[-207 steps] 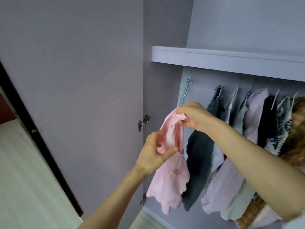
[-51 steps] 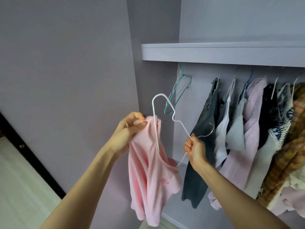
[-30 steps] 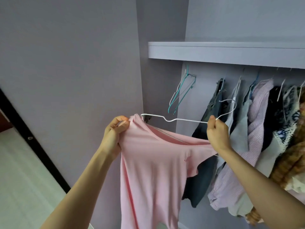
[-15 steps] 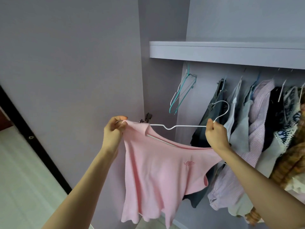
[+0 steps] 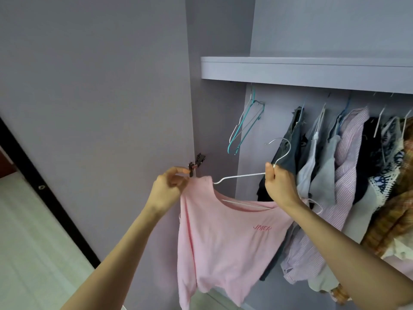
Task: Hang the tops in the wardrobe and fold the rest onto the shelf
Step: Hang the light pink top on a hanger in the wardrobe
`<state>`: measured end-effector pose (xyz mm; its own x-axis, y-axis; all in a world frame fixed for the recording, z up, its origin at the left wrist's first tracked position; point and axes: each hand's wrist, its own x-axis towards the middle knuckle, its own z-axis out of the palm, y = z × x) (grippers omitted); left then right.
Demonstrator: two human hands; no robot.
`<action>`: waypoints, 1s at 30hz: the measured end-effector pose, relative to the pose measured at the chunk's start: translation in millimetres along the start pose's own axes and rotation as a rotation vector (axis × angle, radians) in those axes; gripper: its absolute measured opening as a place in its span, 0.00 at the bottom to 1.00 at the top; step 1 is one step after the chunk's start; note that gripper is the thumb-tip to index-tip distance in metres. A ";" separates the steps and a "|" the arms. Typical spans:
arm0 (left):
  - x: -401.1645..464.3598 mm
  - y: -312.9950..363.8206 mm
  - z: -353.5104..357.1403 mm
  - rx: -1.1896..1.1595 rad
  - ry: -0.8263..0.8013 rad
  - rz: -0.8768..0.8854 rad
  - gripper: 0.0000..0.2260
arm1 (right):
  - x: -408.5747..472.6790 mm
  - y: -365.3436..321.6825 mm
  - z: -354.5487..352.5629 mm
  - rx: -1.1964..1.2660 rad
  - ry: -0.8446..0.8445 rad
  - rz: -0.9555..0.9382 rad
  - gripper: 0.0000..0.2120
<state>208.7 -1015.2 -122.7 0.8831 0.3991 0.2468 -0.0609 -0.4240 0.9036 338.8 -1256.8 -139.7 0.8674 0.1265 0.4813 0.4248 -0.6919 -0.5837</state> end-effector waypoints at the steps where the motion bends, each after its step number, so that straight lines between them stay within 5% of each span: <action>1: -2.2 -0.6 1.7 -0.009 0.003 0.008 0.11 | -0.6 -1.5 0.5 -0.036 -0.008 -0.031 0.19; 5: -6.8 4.5 7.9 -0.178 -0.010 -0.002 0.15 | -0.1 -6.4 1.5 -0.096 -0.070 -0.146 0.17; 11: -4.6 -8.3 13.3 0.613 0.169 0.169 0.08 | 1.5 1.0 0.3 -0.064 -0.046 -0.045 0.18; 14: -4.7 -11.3 17.0 0.641 0.185 0.278 0.09 | -2.1 3.6 1.2 -0.082 -0.089 -0.059 0.17; 21: 2.1 -0.9 53.4 0.744 -0.185 0.365 0.16 | 0.0 -23.1 -3.8 0.113 -0.081 -0.101 0.24; 25: 1.2 6.7 68.1 0.573 -0.080 0.326 0.10 | 0.8 -33.9 -14.7 0.218 -0.085 -0.145 0.23; 30: 6.8 7.4 63.2 0.462 0.002 0.311 0.09 | -5.7 -6.1 -34.8 0.180 -0.255 -0.243 0.05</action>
<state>243.6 -1067.0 -136.5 0.8553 0.1991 0.4783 -0.1081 -0.8343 0.5406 322.3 -1278.0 -116.2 0.7627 0.4598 0.4548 0.6449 -0.4873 -0.5888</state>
